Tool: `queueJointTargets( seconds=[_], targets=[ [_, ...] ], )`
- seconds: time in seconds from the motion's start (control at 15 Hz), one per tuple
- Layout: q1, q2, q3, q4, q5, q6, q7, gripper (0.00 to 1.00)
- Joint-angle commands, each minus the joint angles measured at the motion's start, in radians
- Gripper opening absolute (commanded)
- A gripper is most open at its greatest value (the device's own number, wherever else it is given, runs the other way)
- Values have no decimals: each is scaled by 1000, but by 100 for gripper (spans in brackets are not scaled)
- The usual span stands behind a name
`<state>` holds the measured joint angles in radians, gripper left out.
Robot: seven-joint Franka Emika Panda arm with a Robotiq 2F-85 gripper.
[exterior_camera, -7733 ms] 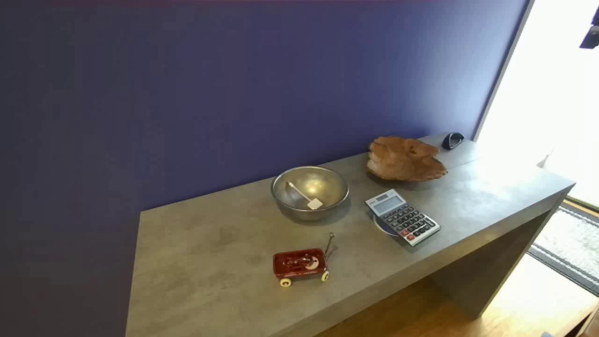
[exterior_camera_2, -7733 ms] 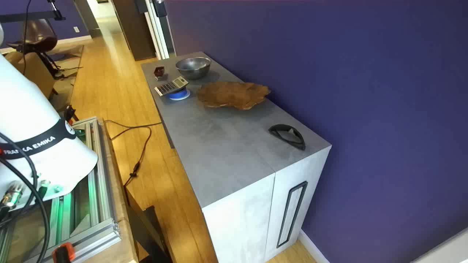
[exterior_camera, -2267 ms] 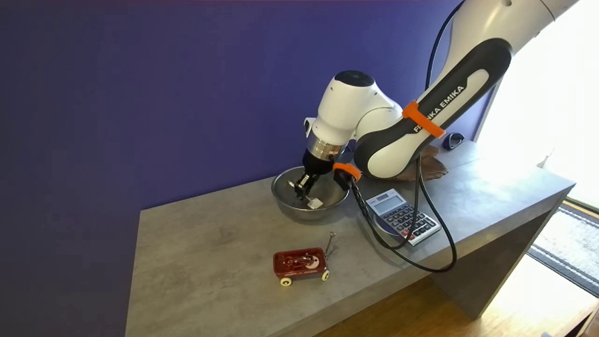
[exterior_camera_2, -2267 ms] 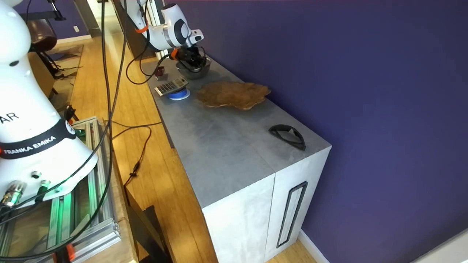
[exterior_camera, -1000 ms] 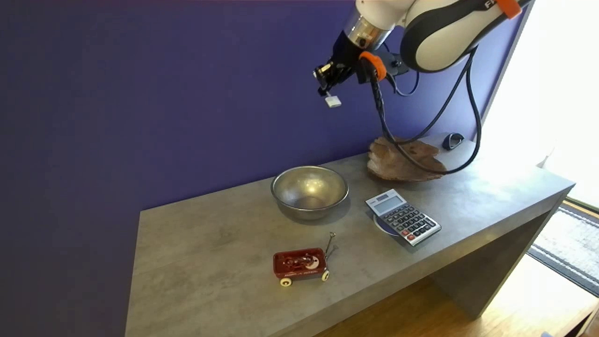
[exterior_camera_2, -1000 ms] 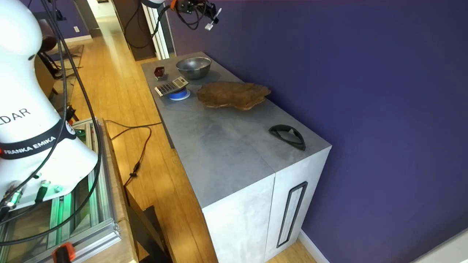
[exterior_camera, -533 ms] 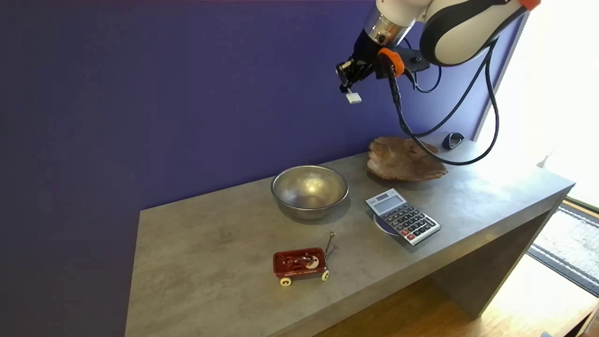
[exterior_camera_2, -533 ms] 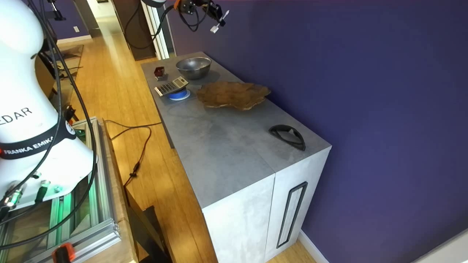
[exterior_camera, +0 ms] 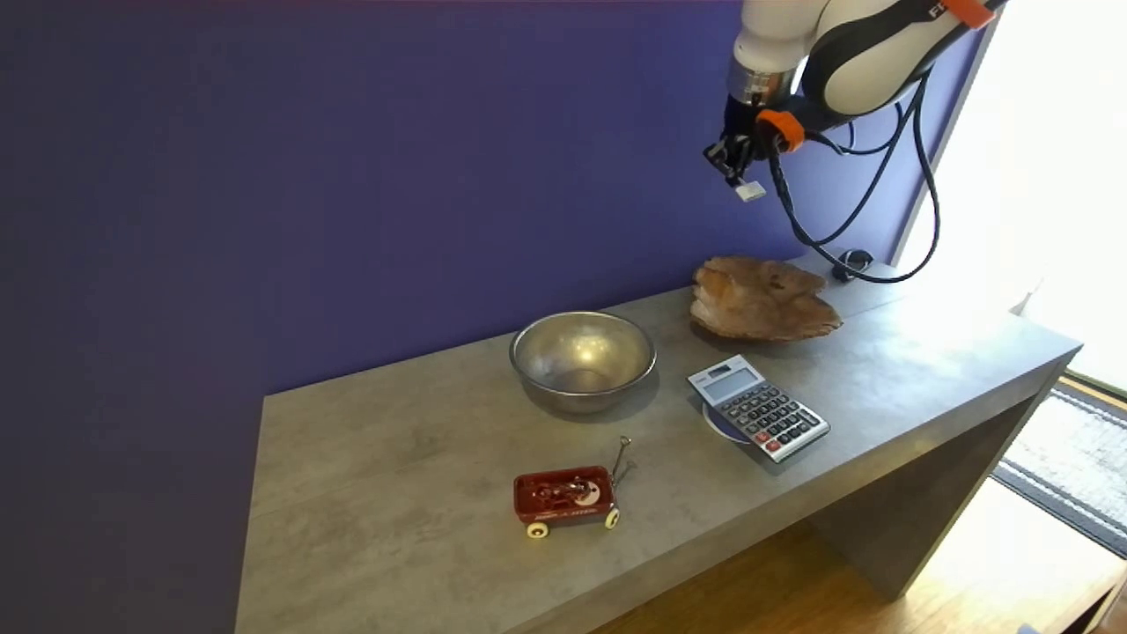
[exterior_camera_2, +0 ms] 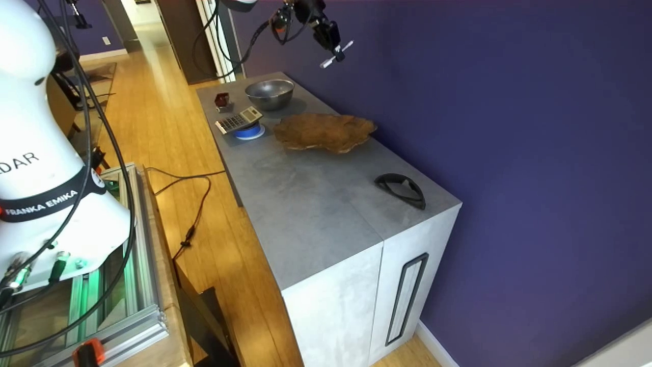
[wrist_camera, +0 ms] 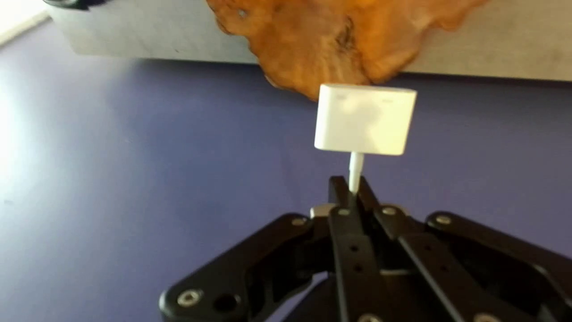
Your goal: Pick up the lightning av digital adapter and put it in the bowl
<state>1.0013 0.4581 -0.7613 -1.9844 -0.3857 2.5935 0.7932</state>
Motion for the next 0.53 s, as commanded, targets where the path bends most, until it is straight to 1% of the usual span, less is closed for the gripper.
queueJointTargets(
  seconds=[0.0, 0.07, 0.13, 0.2, 0.27, 0.33, 0.4, 0.47],
  targets=[
    [-163, -31, 151, -7, 10, -159, -32, 1],
    [-220, -33, 208, -5, 22, -187, -46, 1],
    [-298, -42, 283, -11, 54, -173, -78, 1],
    [-285, -29, 273, 6, -57, -167, 19, 4],
    [-340, -28, 327, 5, -48, -168, 5, 4],
    [-369, -26, 351, 5, -42, -167, -5, 4],
    [-381, -27, 361, 5, -40, -167, -10, 4],
    [-383, -29, 364, 5, -39, -167, -11, 1]
  ],
)
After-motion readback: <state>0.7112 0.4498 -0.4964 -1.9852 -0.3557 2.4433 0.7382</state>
